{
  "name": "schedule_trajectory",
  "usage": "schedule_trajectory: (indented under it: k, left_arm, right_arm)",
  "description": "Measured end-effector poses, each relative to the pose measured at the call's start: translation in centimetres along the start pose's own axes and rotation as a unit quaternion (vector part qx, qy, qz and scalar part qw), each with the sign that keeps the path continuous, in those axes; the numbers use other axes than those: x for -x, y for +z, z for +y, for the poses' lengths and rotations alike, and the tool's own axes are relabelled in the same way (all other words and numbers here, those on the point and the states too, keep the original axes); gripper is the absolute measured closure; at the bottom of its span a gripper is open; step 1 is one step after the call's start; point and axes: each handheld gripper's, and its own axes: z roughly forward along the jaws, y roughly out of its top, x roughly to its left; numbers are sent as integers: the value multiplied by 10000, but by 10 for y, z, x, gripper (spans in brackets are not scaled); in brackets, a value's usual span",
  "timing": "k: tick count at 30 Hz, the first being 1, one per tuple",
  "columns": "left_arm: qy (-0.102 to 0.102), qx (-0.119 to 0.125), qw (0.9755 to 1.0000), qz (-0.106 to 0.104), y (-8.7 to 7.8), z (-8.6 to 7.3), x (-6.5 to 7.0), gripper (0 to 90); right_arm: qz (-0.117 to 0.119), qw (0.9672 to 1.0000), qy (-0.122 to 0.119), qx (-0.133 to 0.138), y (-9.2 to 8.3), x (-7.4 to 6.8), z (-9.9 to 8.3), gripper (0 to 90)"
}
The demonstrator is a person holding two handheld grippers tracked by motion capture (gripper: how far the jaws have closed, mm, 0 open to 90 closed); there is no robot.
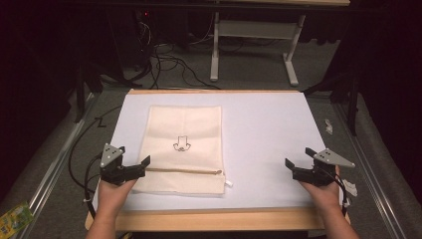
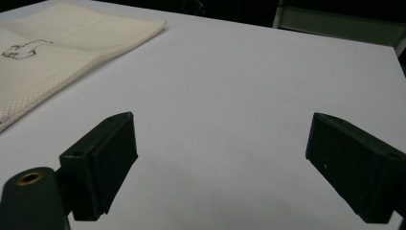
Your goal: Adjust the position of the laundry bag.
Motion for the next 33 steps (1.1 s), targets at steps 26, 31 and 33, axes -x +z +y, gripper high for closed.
schedule_trajectory:
  k: [26,31,33]
  left_arm:
    - [-1089,-1442,9835,-42,42,-29,-19,815]
    - [-918,-1473,9848,3,43,-29,-17,899]
    - [-845,-1479,9854,5,43,-29,-14,900]
  right_arm:
    - [-37,10000,-41,-35,-4,1,-3,153]
    - [-36,10000,-30,-66,-2,1,-3,155]
    - [-39,10000,-45,-52,-2,0,-3,157]
